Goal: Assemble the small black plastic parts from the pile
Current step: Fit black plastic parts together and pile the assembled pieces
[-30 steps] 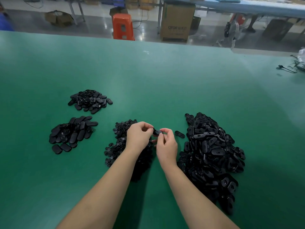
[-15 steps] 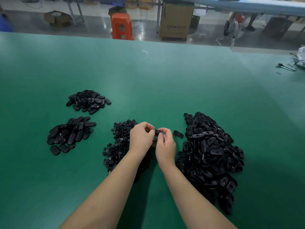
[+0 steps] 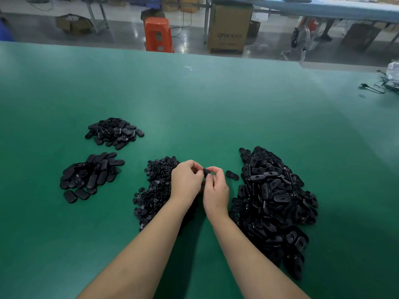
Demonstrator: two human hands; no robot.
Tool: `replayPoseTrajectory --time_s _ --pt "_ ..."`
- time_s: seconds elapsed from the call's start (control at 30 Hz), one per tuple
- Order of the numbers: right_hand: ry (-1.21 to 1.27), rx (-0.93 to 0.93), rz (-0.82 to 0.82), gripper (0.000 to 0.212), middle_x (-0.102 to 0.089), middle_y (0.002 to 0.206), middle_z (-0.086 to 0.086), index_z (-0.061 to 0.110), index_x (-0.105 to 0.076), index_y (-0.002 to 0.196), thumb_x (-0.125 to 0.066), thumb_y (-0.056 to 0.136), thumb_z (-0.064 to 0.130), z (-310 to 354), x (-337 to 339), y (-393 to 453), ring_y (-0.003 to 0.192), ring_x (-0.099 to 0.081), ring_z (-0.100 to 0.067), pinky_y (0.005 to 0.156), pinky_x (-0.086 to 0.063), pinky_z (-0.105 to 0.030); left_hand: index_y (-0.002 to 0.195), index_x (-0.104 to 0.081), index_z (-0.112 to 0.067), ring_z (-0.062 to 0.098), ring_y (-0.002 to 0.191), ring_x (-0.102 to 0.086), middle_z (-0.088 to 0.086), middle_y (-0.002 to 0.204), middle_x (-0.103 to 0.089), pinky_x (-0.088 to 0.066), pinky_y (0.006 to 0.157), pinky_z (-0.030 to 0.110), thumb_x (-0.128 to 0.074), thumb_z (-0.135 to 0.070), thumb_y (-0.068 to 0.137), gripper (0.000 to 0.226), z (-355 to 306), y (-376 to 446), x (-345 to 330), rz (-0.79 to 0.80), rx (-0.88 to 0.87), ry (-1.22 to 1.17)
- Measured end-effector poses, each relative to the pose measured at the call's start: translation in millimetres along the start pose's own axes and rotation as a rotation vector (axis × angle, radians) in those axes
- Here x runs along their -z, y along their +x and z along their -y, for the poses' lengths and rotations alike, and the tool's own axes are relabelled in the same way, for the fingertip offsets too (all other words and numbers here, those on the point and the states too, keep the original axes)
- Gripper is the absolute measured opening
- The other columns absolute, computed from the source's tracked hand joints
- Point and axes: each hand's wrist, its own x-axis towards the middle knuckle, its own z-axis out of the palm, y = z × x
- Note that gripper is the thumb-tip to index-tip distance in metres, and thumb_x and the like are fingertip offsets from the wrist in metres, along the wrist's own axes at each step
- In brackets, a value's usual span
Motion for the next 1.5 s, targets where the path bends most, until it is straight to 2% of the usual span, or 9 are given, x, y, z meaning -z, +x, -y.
replayPoseTrajectory --time_s 0.17,0.33,0.5,0.6,0.7,0.83,1.03,1.33,1.5 --pt "0.013 -0.003 -0.031 0.016 -0.068 0.085 0.011 0.030 -0.058 0.103 -0.047 0.102 0.018 -0.6 0.3 0.8 0.078 -0.062 -0.006 0.068 -0.047 -0.032 0.080 -0.072 -0.019 0.010 0.075 -0.066 -0.010 0.077 -0.069 -0.055 0.073 0.027 -0.066 -0.010 0.086 0.012 0.1 0.8 -1.3 0.005 -0.011 0.001" --pt "0.036 -0.010 -0.035 0.014 -0.070 0.090 0.009 0.029 -0.058 0.104 -0.048 0.103 0.019 -1.4 0.9 0.2 0.083 -0.063 -0.008 0.071 -0.049 -0.033 0.078 -0.072 -0.020 0.002 0.070 -0.062 -0.012 0.074 -0.067 -0.044 0.061 0.014 -0.067 -0.010 0.086 0.014 -1.3 1.6 -3.0 -0.001 -0.004 0.000" --pt "0.064 -0.002 -0.058 0.016 -0.069 0.082 0.016 0.035 -0.055 0.093 -0.053 0.102 0.021 -0.4 2.4 0.4 0.079 -0.062 0.003 0.065 -0.044 -0.015 0.085 -0.074 -0.017 0.011 0.081 -0.063 -0.006 0.089 -0.071 -0.050 0.077 0.026 -0.071 -0.013 0.085 0.005 -1.9 4.6 -2.4 0.014 -0.033 0.031" --pt "0.082 0.008 -0.062 0.020 -0.067 0.080 0.026 0.035 -0.054 0.091 -0.054 0.101 0.019 0.4 2.8 0.3 0.078 -0.061 0.006 0.063 -0.041 -0.010 0.099 -0.074 -0.019 0.009 0.087 -0.061 -0.008 0.095 -0.068 -0.045 0.079 0.019 -0.075 -0.016 0.085 0.015 0.1 7.6 -0.4 0.055 -0.028 0.002" --pt "0.083 0.029 -0.061 0.016 -0.068 0.077 0.014 0.034 -0.054 0.093 -0.054 0.101 0.020 -1.6 1.6 0.4 0.072 -0.059 -0.001 0.063 -0.044 -0.019 0.094 -0.077 -0.021 0.003 0.078 -0.063 -0.013 0.083 -0.070 -0.040 0.066 0.005 -0.079 -0.019 0.083 0.011 3.3 11.3 2.2 0.107 -0.018 -0.010" --pt "0.078 0.056 -0.033 0.009 -0.069 0.079 0.007 0.032 -0.057 0.101 -0.054 0.101 0.024 -4.8 -0.2 -0.1 0.072 -0.061 -0.010 0.070 -0.050 -0.036 0.085 -0.077 -0.020 0.005 0.068 -0.064 -0.009 0.076 -0.074 -0.046 0.064 0.017 -0.082 -0.019 0.081 0.006 10.2 13.7 6.8 0.125 -0.005 -0.082" --pt "0.095 0.037 -0.039 0.010 -0.071 0.088 0.006 0.028 -0.058 0.102 -0.052 0.101 0.019 -4.9 -1.7 1.8 0.082 -0.067 -0.019 0.078 -0.054 -0.048 0.082 -0.075 -0.021 -0.008 0.055 -0.060 -0.010 0.070 -0.073 -0.047 0.060 0.014 -0.078 -0.012 0.085 0.010 12.2 13.3 5.4 0.176 -0.031 -0.154" --pt "0.080 0.048 -0.060 0.020 -0.067 0.090 0.012 0.034 -0.055 0.099 -0.050 0.102 0.015 -7.6 -2.3 3.9 0.084 -0.062 -0.002 0.075 -0.049 -0.030 0.095 -0.077 -0.015 0.003 0.057 -0.057 -0.006 0.077 -0.073 -0.051 0.065 0.025 -0.068 -0.011 0.092 0.010 13.5 13.4 2.2 0.230 -0.014 -0.125" --pt "0.074 0.052 -0.043 0.023 -0.067 0.091 0.011 0.034 -0.055 0.097 -0.049 0.103 0.013 -8.0 -2.0 4.2 0.087 -0.063 -0.010 0.077 -0.049 -0.030 0.096 -0.078 -0.016 -0.001 0.053 -0.053 -0.009 0.073 -0.070 -0.043 0.056 0.019 -0.071 -0.016 0.091 0.008 17.2 13.6 2.8 0.226 0.003 -0.115"
